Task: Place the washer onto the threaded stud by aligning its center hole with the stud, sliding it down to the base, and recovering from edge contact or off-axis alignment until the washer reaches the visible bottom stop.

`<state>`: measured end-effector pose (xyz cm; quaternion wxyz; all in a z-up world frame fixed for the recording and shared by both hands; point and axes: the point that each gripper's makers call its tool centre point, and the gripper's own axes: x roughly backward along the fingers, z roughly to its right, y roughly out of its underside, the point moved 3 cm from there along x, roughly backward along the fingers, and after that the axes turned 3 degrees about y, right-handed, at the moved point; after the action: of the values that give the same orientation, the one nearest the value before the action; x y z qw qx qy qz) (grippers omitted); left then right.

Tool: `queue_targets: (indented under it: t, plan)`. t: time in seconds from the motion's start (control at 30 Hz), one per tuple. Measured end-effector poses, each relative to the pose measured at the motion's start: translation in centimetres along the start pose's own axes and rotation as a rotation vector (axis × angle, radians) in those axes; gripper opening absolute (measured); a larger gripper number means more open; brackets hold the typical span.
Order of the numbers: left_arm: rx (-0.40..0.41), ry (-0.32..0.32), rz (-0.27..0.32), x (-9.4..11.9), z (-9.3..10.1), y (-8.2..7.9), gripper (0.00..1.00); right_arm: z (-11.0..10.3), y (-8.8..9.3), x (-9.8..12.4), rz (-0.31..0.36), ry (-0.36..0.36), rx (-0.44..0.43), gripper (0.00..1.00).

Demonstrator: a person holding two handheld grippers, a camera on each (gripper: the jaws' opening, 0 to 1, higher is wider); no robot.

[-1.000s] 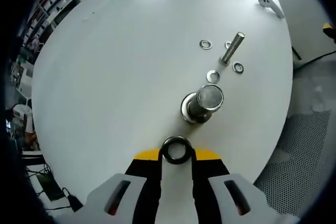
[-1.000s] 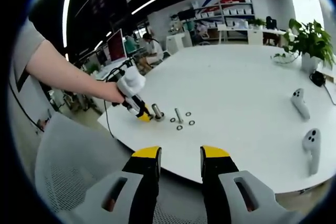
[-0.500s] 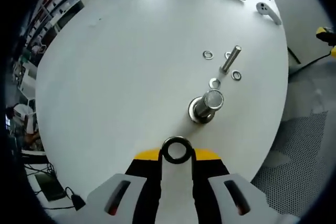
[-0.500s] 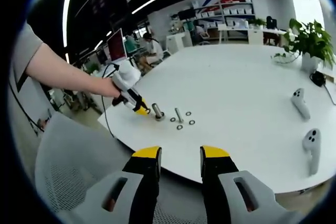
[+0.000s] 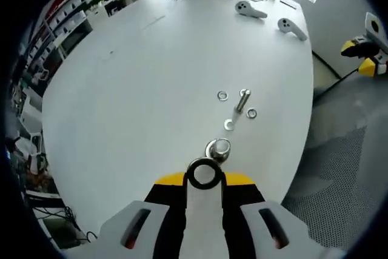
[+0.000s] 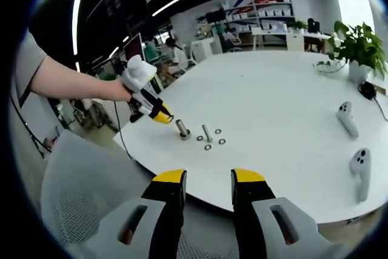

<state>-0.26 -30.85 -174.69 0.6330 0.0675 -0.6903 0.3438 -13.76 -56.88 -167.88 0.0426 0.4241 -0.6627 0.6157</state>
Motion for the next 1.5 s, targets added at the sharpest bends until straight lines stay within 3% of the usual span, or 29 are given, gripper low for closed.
queue_targets:
  t: [0.23, 0.53, 1.03, 1.17, 1.43, 1.5]
  plan:
    - [-0.040, 0.012, 0.012, 0.3, 0.7, -1.6, 0.19, 0.0, 0.0, 0.0, 0.003, 0.002, -0.002, 0.32]
    - [-0.104, 0.023, -0.033, -1.1, 1.6, -2.4, 0.19, 0.0, 0.1, 0.0, 0.001, 0.002, -0.001, 0.32]
    - [-0.142, 0.023, -0.097, -2.9, 1.3, -2.2, 0.19, 0.0, 0.0, 0.0, 0.004, -0.001, 0.001, 0.32]
    - [-0.193, 0.017, -0.125, -3.7, 1.4, -1.9, 0.19, 0.0, 0.0, 0.0, 0.005, 0.000, 0.000, 0.32]
    - [-0.176, 0.023, -0.146, -5.1, 1.3, -1.3, 0.19, 0.0, 0.0, 0.0, 0.003, 0.000, 0.003, 0.32]
    - [-0.138, 0.023, -0.154, -5.4, 1.2, -1.0, 0.19, 0.0, 0.0, 0.0, 0.002, 0.000, 0.004, 0.32]
